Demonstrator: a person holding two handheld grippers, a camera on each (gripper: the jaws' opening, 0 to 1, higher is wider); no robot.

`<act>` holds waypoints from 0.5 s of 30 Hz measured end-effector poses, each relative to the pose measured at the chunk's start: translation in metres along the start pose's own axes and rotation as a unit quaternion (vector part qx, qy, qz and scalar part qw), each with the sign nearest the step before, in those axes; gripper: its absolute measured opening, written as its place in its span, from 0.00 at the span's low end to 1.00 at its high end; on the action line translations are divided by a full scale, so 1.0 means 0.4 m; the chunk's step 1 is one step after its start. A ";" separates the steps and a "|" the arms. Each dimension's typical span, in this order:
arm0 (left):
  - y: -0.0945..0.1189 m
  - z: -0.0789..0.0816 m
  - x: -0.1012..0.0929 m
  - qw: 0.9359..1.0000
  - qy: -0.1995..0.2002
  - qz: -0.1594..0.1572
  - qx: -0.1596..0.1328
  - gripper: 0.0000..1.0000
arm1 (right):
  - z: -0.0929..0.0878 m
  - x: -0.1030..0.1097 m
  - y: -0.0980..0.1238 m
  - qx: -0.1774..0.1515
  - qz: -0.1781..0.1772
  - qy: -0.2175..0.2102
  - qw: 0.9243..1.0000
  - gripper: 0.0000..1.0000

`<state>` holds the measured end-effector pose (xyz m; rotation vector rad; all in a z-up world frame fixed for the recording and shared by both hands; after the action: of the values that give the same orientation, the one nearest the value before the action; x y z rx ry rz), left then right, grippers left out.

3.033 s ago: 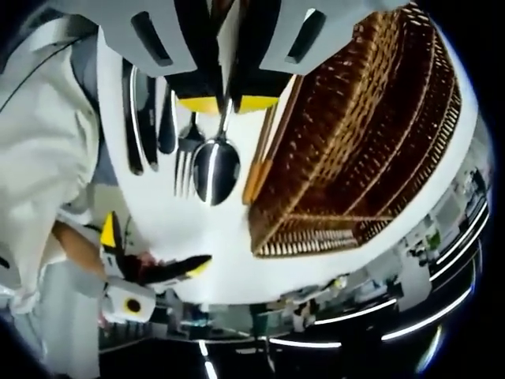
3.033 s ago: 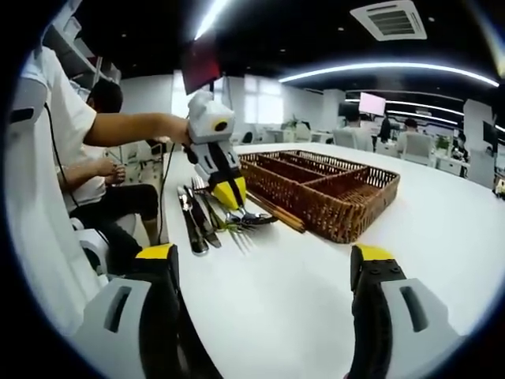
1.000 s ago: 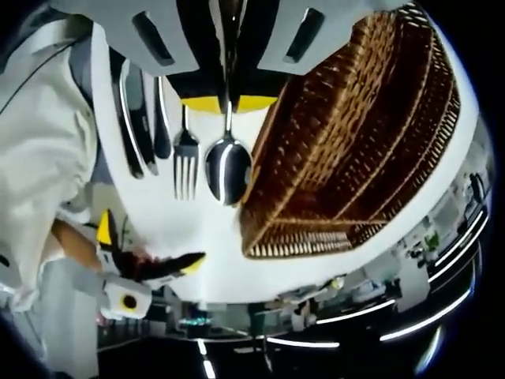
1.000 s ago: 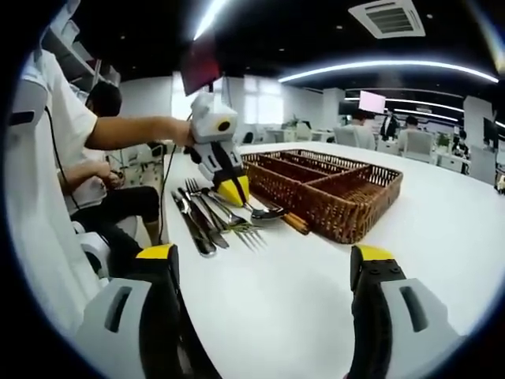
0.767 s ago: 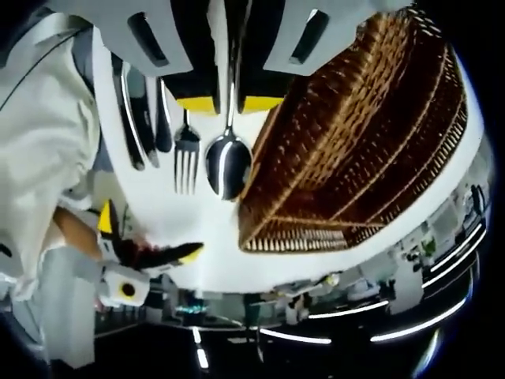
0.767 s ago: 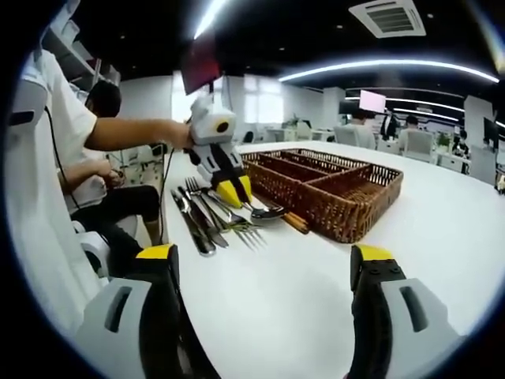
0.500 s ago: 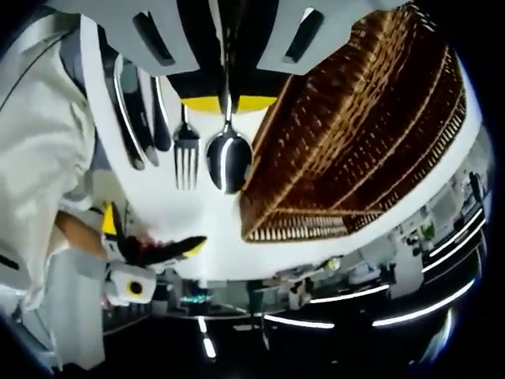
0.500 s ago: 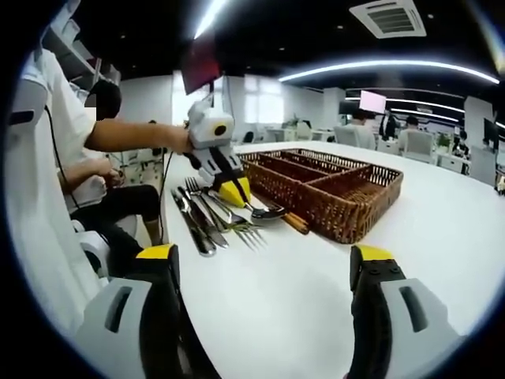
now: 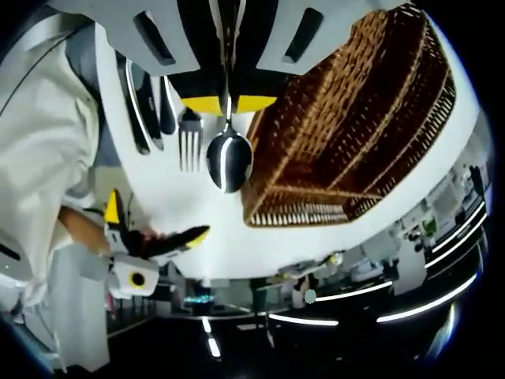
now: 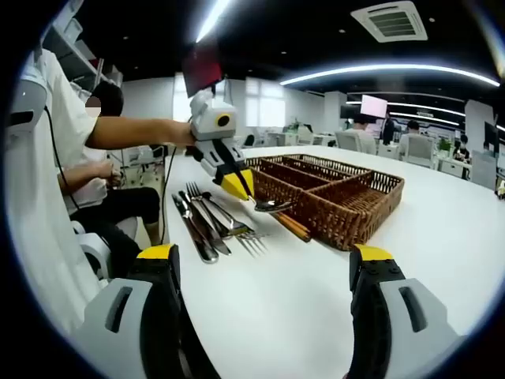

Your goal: Arrange the knives, forks, and spoons in their matching storage slots by inserting each utensil handle-first until every utensil is classified and aligned in the correct compartment

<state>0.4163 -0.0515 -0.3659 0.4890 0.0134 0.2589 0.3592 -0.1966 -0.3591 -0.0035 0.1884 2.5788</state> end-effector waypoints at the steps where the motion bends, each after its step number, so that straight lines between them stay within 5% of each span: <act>1: 0.006 0.002 0.004 1.000 -0.002 0.004 0.001 0.02 | 0.002 0.001 0.000 -0.003 0.000 -0.001 1.000 0.92; 15: 0.058 0.010 0.037 0.999 -0.005 0.027 0.018 0.02 | 0.021 0.000 -0.006 -0.014 0.001 0.006 1.000 0.92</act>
<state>0.4254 -0.0298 -0.3506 0.5273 -0.0050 0.3105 0.3608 -0.1936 -0.3512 -0.0290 0.1572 2.5842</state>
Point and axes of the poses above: the point that each gripper's makers call its tool centre point, and the gripper's own axes: y roughly backward along the fingers, x roughly to its left, z roughly out of its top, the point moved 2 cm from there along y, roughly backward along the fingers, and after that the axes turned 7 degrees about -x, right-handed, at the moved point
